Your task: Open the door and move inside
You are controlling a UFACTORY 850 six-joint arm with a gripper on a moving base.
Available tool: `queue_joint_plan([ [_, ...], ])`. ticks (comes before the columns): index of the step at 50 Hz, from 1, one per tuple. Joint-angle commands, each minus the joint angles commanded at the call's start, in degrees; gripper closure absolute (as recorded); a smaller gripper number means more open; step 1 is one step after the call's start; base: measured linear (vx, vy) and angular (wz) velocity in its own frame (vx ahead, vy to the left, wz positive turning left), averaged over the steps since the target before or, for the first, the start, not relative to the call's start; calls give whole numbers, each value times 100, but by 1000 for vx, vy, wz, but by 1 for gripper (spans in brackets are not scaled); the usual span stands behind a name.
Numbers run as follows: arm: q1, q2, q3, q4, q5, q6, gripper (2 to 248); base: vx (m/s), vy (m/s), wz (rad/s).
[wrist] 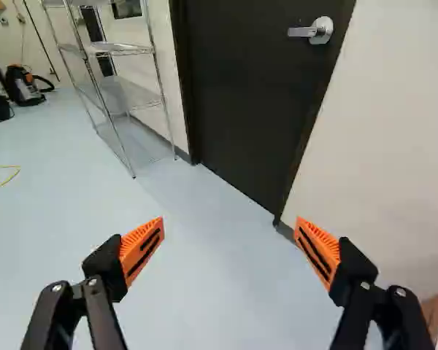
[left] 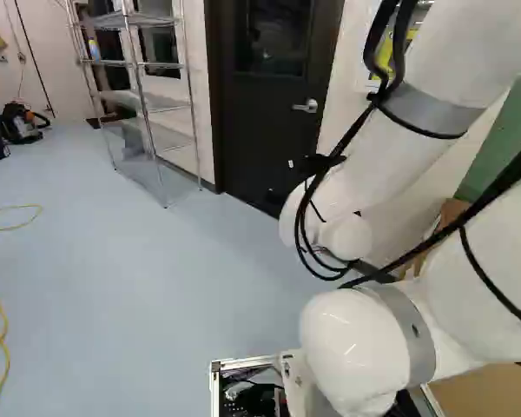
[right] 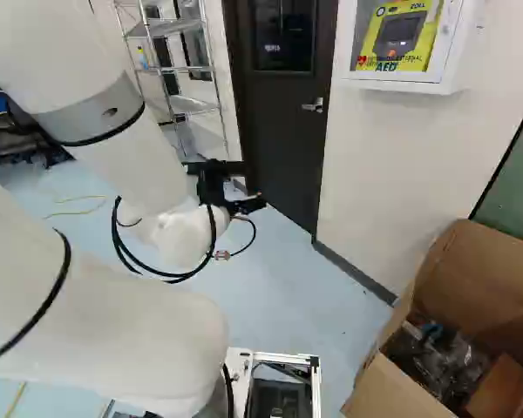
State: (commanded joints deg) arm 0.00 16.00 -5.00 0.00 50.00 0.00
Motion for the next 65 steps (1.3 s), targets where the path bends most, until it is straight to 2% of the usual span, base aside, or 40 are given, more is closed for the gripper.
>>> queue_joint_plan([
  [48, 0, 0, 0, 0, 0, 0, 3, 4, -2, -12],
  [65, 0, 0, 0, 0, 0, 0, 3, 95, 72, -19],
])
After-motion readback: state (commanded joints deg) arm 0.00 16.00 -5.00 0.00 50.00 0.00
